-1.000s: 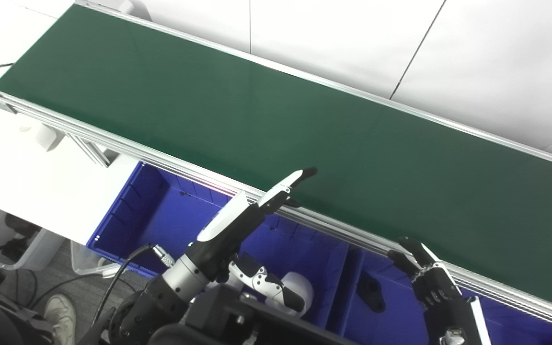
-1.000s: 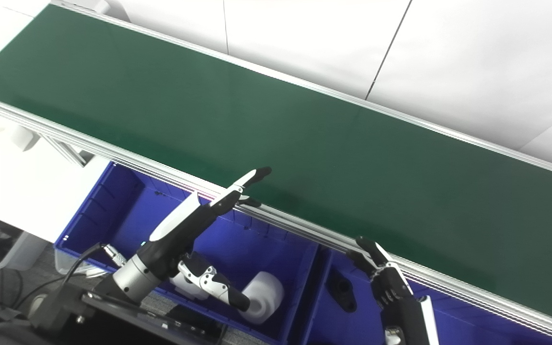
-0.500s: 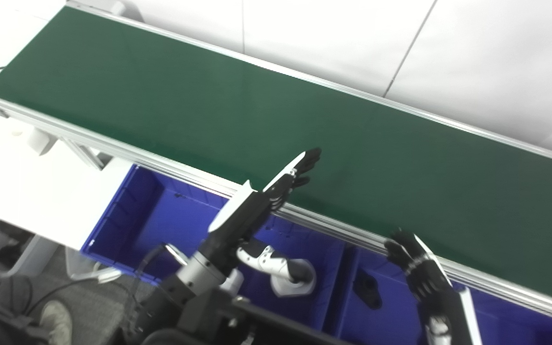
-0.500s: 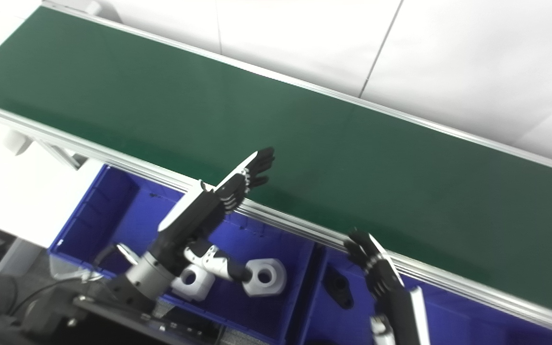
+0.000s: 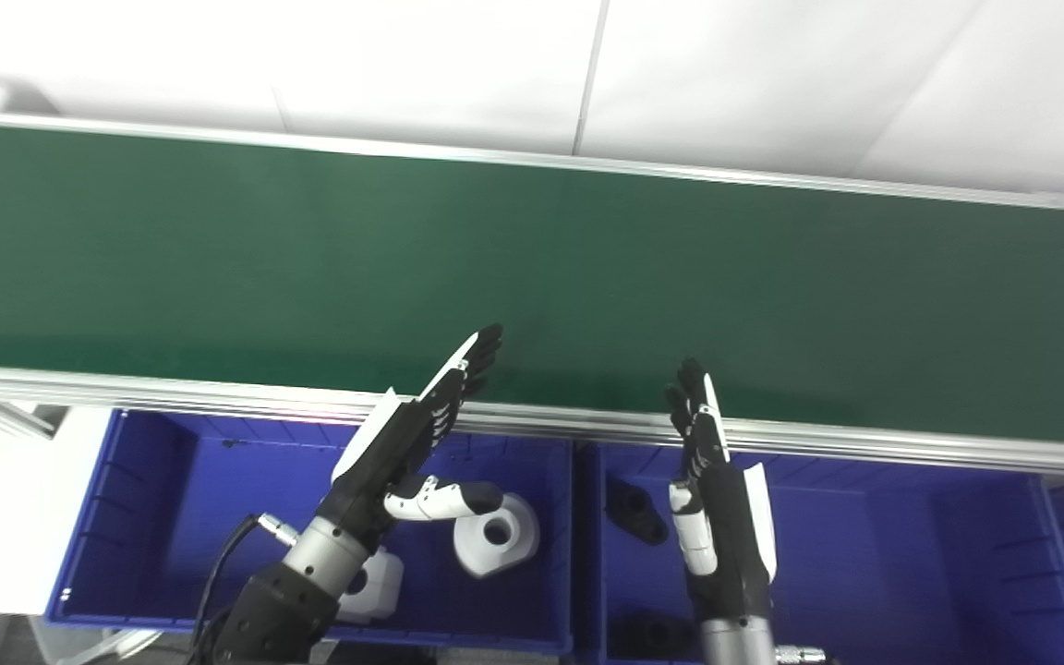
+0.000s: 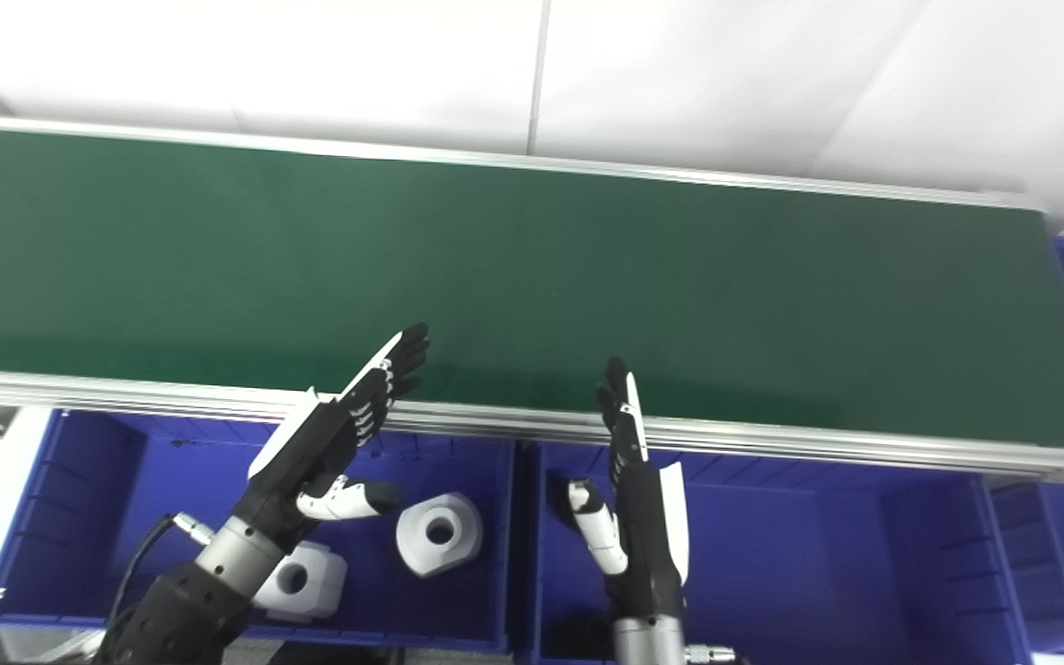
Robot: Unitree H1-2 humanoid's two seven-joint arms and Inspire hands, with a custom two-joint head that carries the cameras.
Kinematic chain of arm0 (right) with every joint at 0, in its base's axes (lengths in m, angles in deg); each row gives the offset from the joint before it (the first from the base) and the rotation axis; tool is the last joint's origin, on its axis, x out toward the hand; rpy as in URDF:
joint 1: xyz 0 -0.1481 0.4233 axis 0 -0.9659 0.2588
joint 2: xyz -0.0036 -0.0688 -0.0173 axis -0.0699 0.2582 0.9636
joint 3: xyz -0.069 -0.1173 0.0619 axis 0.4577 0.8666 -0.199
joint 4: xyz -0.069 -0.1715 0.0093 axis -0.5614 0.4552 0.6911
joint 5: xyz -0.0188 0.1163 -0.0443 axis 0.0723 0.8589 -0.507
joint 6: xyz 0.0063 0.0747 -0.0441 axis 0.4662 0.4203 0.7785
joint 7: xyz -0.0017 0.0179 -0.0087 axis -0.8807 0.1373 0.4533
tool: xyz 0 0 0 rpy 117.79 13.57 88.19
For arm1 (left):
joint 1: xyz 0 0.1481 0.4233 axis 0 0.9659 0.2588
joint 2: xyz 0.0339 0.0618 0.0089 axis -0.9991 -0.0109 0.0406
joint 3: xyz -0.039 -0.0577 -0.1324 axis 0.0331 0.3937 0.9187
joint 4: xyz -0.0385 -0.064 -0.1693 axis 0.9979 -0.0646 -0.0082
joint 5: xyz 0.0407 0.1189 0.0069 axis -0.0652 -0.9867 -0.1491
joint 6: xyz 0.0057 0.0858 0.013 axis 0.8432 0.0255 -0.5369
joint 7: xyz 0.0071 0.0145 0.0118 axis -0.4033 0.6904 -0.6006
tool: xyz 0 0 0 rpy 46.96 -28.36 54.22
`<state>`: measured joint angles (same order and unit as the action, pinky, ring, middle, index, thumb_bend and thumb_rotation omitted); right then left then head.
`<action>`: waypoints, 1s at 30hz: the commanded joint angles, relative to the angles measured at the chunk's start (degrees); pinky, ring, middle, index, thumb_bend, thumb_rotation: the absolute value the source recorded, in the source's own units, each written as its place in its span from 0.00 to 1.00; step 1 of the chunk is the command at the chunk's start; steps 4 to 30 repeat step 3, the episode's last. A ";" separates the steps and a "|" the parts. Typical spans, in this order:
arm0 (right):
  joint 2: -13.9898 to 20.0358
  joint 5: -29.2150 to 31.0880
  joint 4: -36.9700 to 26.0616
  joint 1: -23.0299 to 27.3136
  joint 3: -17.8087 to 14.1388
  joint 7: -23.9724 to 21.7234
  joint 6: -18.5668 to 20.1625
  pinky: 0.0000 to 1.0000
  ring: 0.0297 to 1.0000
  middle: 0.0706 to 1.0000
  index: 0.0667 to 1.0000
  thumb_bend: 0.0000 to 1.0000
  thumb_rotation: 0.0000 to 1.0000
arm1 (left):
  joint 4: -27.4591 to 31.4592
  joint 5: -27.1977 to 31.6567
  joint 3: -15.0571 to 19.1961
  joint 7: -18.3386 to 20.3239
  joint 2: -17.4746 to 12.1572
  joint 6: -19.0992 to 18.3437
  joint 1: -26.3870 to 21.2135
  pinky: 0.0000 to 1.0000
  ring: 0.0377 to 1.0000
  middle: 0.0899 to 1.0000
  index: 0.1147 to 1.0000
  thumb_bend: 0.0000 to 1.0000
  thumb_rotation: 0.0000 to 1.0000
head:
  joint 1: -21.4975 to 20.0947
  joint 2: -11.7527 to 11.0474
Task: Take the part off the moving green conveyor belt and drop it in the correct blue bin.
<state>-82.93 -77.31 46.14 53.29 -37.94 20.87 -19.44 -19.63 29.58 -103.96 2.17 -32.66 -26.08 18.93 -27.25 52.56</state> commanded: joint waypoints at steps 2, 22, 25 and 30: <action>-4.78 -0.24 0.68 0.34 2.62 1.58 -2.97 1.00 0.98 1.00 1.00 0.84 1.00 | -0.48 0.54 0.28 0.86 -0.95 4.33 -0.36 1.00 1.00 1.00 1.00 0.96 0.69 | -0.04 -0.23; -4.57 -0.14 1.08 0.55 2.77 1.71 -3.33 1.00 0.98 0.99 1.00 0.84 1.00 | -0.90 0.58 0.37 1.06 -1.12 5.02 -0.44 1.00 1.00 1.00 1.00 0.95 0.69 | -0.10 -0.21; -4.57 -0.14 1.08 0.55 2.77 1.71 -3.33 1.00 0.98 0.99 1.00 0.84 1.00 | -0.90 0.58 0.37 1.06 -1.12 5.02 -0.44 1.00 1.00 1.00 1.00 0.95 0.69 | -0.10 -0.21; -4.57 -0.14 1.08 0.55 2.77 1.71 -3.33 1.00 0.98 0.99 1.00 0.84 1.00 | -0.90 0.58 0.37 1.06 -1.12 5.02 -0.44 1.00 1.00 1.00 1.00 0.95 0.69 | -0.10 -0.21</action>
